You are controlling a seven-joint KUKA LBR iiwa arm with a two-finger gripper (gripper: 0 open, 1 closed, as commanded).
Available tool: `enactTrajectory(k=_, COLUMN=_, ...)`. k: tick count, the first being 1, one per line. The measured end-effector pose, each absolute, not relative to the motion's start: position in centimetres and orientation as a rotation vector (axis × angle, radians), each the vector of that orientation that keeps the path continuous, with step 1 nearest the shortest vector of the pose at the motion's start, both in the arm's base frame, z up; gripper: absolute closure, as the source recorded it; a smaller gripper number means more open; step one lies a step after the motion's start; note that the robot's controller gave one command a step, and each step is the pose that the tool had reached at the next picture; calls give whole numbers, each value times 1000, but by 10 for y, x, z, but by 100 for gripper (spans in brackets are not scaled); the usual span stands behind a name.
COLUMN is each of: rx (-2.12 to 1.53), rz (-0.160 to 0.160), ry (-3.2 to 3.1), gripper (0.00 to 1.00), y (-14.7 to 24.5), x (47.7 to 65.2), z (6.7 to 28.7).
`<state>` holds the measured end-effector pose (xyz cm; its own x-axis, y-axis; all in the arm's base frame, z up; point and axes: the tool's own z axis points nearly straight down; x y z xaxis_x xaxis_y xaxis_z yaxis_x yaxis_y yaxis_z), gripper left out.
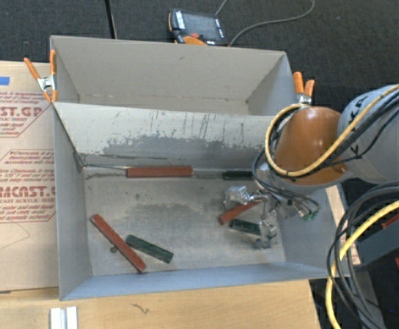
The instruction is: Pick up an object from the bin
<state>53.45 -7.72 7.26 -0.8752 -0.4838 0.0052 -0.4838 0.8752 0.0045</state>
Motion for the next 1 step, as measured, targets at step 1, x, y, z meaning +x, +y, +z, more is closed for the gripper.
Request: enactTrajectory(k=1, rx=787, rz=-1, ry=-3042, gripper=100, y=-76, x=537, z=77)
